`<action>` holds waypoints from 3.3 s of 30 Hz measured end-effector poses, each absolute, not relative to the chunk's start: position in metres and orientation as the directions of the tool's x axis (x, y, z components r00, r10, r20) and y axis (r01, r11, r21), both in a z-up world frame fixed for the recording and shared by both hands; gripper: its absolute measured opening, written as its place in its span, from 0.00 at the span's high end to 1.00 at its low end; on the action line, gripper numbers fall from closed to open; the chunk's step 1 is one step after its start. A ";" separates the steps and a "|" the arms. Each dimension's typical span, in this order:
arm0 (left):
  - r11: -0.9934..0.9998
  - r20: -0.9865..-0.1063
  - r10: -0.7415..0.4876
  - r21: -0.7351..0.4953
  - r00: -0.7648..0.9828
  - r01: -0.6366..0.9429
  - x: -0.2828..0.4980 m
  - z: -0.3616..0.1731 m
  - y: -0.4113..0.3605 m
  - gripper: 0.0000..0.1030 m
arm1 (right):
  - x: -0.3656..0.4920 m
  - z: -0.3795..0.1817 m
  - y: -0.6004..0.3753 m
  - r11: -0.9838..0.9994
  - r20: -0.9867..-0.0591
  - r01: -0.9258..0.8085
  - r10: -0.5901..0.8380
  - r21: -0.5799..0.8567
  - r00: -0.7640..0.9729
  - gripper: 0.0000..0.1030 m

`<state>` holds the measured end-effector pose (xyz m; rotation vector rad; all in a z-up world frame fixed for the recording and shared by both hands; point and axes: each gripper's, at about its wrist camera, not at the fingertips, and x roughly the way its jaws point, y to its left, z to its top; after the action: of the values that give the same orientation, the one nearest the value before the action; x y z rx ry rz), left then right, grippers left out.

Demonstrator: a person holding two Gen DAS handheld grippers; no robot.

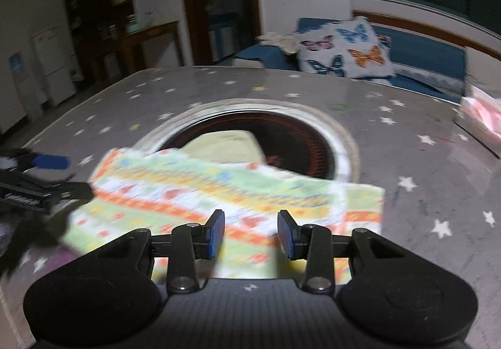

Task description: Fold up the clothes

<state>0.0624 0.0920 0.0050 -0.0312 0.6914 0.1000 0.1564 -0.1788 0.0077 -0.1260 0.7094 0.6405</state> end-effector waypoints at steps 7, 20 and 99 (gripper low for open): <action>0.990 -0.631 0.124 0.023 0.766 -0.142 0.084 0.010 0.102 0.03 | 0.194 0.000 -0.185 0.841 -0.647 -0.528 0.468 0.117 0.602 0.64; 0.983 -0.667 0.163 0.048 0.727 -0.176 0.106 -0.007 0.115 0.02 | 0.191 0.004 -0.180 0.831 -0.652 -0.549 0.462 0.084 0.600 0.64; 0.715 -0.659 -0.262 -0.623 0.705 -0.317 0.075 -0.008 0.147 0.85 | 0.176 0.003 -0.207 0.904 -0.646 -0.421 0.365 0.075 0.670 0.69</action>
<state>0.0745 0.1467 -0.0078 -0.7966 0.8098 0.0344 0.1758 -0.2067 0.0034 -0.0825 0.7098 0.4435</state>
